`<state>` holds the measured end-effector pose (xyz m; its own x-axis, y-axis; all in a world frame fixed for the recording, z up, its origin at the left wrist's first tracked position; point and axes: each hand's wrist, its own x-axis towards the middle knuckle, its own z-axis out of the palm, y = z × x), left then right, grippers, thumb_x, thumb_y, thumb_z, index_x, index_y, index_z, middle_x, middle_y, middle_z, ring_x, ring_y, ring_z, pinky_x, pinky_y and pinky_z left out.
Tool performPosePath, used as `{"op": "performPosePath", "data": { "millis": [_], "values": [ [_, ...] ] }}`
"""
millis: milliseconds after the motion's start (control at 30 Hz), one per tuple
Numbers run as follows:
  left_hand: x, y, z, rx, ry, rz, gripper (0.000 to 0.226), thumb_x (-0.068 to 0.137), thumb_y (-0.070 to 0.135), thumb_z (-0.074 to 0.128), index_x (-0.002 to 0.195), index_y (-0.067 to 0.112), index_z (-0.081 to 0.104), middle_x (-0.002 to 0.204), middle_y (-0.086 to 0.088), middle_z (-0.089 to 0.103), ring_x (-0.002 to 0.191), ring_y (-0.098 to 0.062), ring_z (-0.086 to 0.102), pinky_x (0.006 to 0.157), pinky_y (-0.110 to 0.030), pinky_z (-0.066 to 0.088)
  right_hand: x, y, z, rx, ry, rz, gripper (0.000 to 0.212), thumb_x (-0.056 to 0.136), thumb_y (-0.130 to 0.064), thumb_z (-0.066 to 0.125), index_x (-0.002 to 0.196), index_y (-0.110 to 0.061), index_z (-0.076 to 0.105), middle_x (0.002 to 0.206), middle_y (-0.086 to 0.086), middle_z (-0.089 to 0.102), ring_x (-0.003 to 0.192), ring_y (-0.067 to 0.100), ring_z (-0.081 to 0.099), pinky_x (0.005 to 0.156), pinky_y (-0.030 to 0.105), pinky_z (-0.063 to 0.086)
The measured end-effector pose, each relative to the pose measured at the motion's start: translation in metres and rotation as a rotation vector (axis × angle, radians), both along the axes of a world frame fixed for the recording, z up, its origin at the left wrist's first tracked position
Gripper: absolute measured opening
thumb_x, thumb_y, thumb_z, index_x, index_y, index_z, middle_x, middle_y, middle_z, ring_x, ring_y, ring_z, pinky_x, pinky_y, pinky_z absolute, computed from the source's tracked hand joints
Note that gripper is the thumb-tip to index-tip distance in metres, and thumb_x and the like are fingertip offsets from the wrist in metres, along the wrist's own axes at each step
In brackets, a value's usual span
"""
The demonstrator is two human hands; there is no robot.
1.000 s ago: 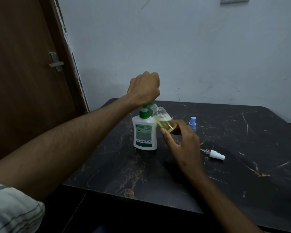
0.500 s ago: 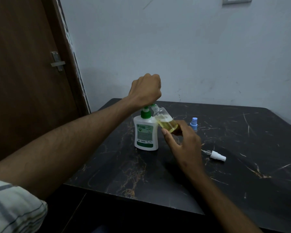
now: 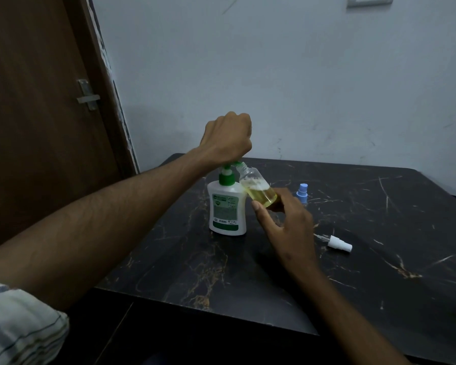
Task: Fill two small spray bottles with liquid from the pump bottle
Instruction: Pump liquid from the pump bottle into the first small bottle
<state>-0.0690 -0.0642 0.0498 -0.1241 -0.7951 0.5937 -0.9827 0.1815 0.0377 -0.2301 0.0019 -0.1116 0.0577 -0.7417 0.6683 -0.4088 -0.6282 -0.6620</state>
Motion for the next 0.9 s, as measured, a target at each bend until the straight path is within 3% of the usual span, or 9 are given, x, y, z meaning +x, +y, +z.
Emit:
{"op": "performPosePath", "data": {
  "millis": [200, 300, 433, 600, 800, 900],
  "values": [
    [-0.0004, -0.0007, -0.0057, 0.012, 0.026, 0.004, 0.026, 0.074, 0.002, 0.049, 0.062, 0.024, 0.042, 0.078, -0.005, 0.06, 0.071, -0.028, 0.058, 0.064, -0.037, 0.041, -0.0006, -0.0005, -0.0006, -0.02, -0.009, -0.006, 0.028, 0.097, -0.054, 0.063, 0.111, -0.029, 0.064, 0.1, -0.015, 0.065, 0.095, 0.004, 0.062, 0.08, 0.035, 0.057],
    [-0.0004, 0.0019, -0.0048, 0.016, -0.001, -0.011, 0.023, 0.075, 0.002, 0.049, 0.064, 0.022, 0.043, 0.075, -0.003, 0.056, 0.072, -0.029, 0.059, 0.064, -0.037, 0.043, 0.0006, 0.0005, -0.0009, -0.021, -0.009, 0.001, 0.029, 0.097, -0.054, 0.062, 0.111, -0.029, 0.064, 0.101, -0.015, 0.065, 0.096, 0.003, 0.062, 0.081, 0.035, 0.057],
    [-0.0025, 0.0025, 0.0023, 0.004, -0.033, -0.02, 0.014, 0.079, 0.002, 0.05, 0.081, 0.014, 0.057, 0.09, -0.007, 0.063, 0.078, -0.029, 0.06, 0.071, -0.043, 0.052, -0.0001, 0.0, -0.0001, -0.027, -0.02, 0.0, 0.031, 0.097, -0.056, 0.061, 0.111, -0.029, 0.064, 0.102, -0.015, 0.066, 0.097, 0.003, 0.063, 0.082, 0.037, 0.058],
    [0.0001, -0.0012, -0.0045, 0.006, 0.008, -0.009, 0.025, 0.076, 0.002, 0.05, 0.064, 0.022, 0.042, 0.082, -0.009, 0.063, 0.074, -0.028, 0.058, 0.064, -0.038, 0.044, 0.0, -0.0015, 0.0004, -0.026, -0.013, 0.0, 0.03, 0.097, -0.053, 0.063, 0.112, -0.027, 0.065, 0.102, -0.015, 0.066, 0.096, 0.003, 0.062, 0.081, 0.035, 0.057],
    [0.0001, -0.0005, 0.0033, -0.004, -0.022, -0.013, 0.015, 0.078, 0.002, 0.049, 0.075, 0.017, 0.052, 0.083, -0.006, 0.06, 0.076, -0.029, 0.058, 0.066, -0.04, 0.046, 0.0004, -0.002, 0.0001, -0.031, -0.015, -0.006, 0.028, 0.097, -0.052, 0.064, 0.111, -0.028, 0.064, 0.101, -0.015, 0.066, 0.096, 0.003, 0.062, 0.08, 0.035, 0.058],
    [0.0009, -0.002, -0.0024, -0.005, -0.002, -0.001, 0.025, 0.076, 0.001, 0.049, 0.063, 0.022, 0.043, 0.07, 0.0, 0.049, 0.071, -0.027, 0.054, 0.064, -0.037, 0.04, 0.0013, -0.0037, -0.0015, -0.027, -0.007, -0.011, 0.026, 0.098, -0.052, 0.064, 0.11, -0.029, 0.064, 0.099, -0.016, 0.065, 0.095, 0.003, 0.062, 0.08, 0.036, 0.057]
  ]
}}
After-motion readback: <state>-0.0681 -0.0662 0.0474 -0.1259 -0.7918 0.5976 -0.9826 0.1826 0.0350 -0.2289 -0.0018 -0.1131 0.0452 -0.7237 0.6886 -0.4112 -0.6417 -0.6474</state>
